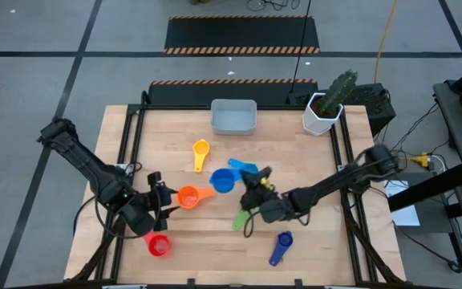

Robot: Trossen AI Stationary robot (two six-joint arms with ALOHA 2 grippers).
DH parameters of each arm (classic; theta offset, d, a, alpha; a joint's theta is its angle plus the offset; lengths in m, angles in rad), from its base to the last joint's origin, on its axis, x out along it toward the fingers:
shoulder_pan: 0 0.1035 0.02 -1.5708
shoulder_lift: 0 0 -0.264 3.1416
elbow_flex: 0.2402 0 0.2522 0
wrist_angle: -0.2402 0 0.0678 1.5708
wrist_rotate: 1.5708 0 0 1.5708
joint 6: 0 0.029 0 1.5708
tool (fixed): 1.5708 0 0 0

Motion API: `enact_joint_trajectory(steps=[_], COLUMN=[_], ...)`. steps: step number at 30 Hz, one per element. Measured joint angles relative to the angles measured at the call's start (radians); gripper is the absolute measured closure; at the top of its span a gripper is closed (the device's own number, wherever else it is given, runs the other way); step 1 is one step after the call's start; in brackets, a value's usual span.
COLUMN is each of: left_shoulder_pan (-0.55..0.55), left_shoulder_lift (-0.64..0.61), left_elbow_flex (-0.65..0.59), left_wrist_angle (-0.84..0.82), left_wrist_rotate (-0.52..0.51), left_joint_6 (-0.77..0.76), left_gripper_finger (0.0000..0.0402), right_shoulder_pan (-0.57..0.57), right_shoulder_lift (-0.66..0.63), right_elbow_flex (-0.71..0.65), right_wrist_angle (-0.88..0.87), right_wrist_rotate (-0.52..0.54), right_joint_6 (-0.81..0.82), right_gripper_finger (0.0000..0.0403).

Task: Nest measuring cups in basket
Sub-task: Stack the blue measuring cup into the orange measuring cup

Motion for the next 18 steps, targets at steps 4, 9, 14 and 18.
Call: enact_joint_trajectory(steps=[4,9,14,18], left_shoulder_pan=[-0.028,-0.047,-0.082,-0.120], left_shoulder_lift=[0.045,0.096,0.092,0.078], left_elbow_flex=[0.000,0.000,0.000,0.000], left_wrist_angle=[-0.011,-0.061,-0.123,-0.158], left_wrist_rotate=[0.014,0.022,0.022,0.020], left_joint_6=[-0.059,-0.135,-0.222,-0.264], left_gripper_finger=[0.0172,0.0172,0.0172,0.0172], right_shoulder_pan=[-0.003,-0.011,-0.032,-0.060], right_shoulder_lift=[0.119,0.221,0.286,0.325], right_elbow_flex=[0.100,0.185,0.231,0.255], right_wrist_angle=[0.047,0.054,0.173,0.228], right_wrist_rotate=[-0.008,-0.097,-0.167,-0.248], right_joint_6=[-0.151,-0.239,-0.318,-0.377], right_gripper_finger=[0.0403,0.0403,0.0403,0.0403])
